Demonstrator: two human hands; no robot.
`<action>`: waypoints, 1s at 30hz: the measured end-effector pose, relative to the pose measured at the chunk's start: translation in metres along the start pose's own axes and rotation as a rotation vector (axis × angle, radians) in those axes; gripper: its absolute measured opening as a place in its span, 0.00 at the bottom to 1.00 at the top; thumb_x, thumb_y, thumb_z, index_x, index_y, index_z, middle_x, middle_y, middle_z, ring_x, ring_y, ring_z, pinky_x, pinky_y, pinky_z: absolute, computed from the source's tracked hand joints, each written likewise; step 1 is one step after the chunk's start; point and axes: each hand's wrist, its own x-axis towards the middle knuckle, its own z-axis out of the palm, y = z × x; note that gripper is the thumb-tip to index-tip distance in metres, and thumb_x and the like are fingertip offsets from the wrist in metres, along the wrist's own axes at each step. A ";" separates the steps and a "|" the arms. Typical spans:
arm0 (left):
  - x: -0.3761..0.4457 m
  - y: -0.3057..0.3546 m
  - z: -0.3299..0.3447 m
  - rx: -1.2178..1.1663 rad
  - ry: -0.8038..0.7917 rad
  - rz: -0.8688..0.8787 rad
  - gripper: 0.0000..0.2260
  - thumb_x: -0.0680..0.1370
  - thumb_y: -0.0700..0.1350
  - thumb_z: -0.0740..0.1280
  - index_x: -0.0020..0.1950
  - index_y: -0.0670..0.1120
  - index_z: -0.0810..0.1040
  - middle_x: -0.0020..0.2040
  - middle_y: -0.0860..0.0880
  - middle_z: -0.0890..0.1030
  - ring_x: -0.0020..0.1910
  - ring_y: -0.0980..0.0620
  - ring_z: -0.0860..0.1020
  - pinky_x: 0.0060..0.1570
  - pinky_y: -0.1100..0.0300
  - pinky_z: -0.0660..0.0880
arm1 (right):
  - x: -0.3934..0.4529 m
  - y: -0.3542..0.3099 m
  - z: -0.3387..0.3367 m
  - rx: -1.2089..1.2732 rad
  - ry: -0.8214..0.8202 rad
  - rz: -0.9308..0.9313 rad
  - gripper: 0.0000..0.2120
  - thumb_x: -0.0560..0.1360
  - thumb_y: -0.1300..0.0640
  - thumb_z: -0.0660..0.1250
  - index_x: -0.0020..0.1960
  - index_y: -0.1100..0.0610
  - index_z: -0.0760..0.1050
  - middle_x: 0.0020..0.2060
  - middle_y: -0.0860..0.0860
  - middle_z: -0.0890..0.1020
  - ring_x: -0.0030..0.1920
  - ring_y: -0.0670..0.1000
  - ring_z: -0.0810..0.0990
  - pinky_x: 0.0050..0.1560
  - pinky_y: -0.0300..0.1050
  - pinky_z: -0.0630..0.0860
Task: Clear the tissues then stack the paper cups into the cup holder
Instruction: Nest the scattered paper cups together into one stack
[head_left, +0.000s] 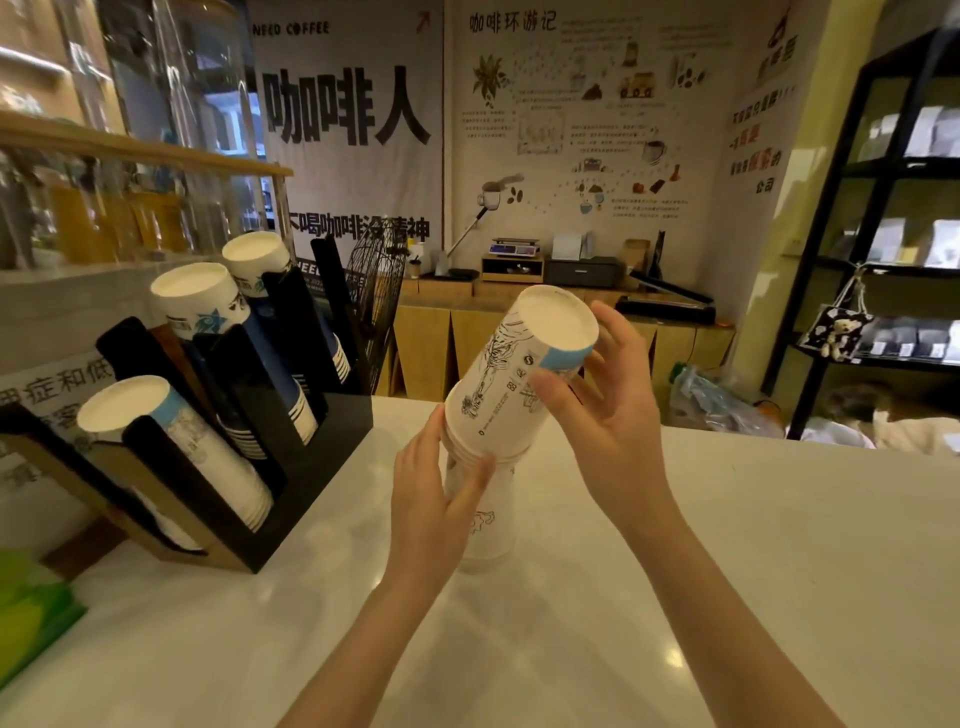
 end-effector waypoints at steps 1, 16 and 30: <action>0.001 -0.004 0.000 0.010 -0.008 -0.025 0.28 0.71 0.58 0.63 0.70 0.57 0.60 0.68 0.54 0.69 0.67 0.54 0.66 0.65 0.51 0.68 | 0.000 0.004 0.002 -0.002 -0.009 0.029 0.32 0.71 0.55 0.69 0.69 0.45 0.57 0.67 0.48 0.70 0.67 0.47 0.70 0.65 0.54 0.72; -0.012 -0.032 -0.003 0.180 -0.004 -0.088 0.27 0.69 0.61 0.64 0.65 0.54 0.65 0.56 0.52 0.75 0.56 0.52 0.73 0.49 0.58 0.73 | -0.009 0.052 0.018 -0.151 -0.221 0.172 0.39 0.75 0.57 0.64 0.65 0.32 0.40 0.63 0.33 0.62 0.61 0.33 0.66 0.46 0.17 0.67; -0.010 -0.053 -0.010 0.419 -0.264 -0.143 0.33 0.68 0.68 0.58 0.70 0.59 0.56 0.57 0.51 0.77 0.52 0.50 0.76 0.48 0.52 0.77 | -0.020 0.069 0.022 -0.362 -0.281 0.293 0.44 0.69 0.54 0.72 0.73 0.41 0.46 0.69 0.49 0.67 0.64 0.50 0.72 0.57 0.54 0.78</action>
